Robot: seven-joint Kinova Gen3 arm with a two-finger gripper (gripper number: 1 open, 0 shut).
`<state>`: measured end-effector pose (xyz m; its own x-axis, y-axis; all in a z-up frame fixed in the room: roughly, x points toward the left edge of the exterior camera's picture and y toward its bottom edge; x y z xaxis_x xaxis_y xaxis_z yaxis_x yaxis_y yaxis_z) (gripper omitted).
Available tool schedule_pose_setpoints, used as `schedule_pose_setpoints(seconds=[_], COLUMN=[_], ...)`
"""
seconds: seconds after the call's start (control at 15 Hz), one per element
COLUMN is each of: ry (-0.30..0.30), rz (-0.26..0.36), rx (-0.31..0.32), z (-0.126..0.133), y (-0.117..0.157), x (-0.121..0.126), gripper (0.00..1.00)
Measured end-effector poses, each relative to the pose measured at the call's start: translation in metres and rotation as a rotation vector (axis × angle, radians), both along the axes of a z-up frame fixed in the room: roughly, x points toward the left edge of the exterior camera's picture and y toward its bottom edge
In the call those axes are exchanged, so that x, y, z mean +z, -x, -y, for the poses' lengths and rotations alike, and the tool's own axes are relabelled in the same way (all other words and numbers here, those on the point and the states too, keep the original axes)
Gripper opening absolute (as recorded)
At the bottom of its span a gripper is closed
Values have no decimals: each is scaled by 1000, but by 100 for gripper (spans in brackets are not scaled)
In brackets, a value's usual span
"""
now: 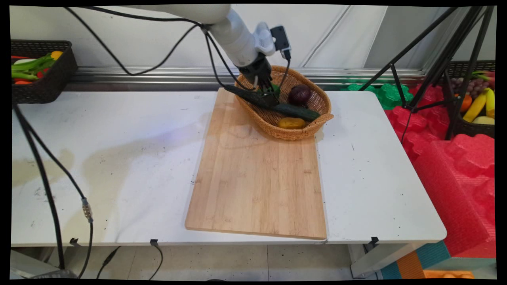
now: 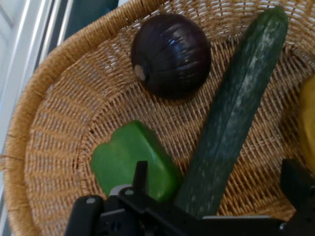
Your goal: Pick up the cucumber from the vegetable basket
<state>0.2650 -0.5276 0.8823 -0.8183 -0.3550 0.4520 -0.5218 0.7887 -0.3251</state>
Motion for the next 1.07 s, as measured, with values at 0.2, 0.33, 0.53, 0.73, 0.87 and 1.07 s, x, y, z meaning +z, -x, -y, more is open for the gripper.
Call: schedule_pose_setpoints(seconds=[0.2,0.33,0.53,0.73,0.87,1.07], ry=[-29,-46,-57,-62,-61,-52], rz=[30,53,77,100,117,139], rx=[-27,-50,-74,-98,-117,-138], z=[15,22,28,32,32,31], y=[11,16,20,25,27,28], x=[-19,-30,-39,-46,-49,-49], gripper=[100,100,100,100,0,0])
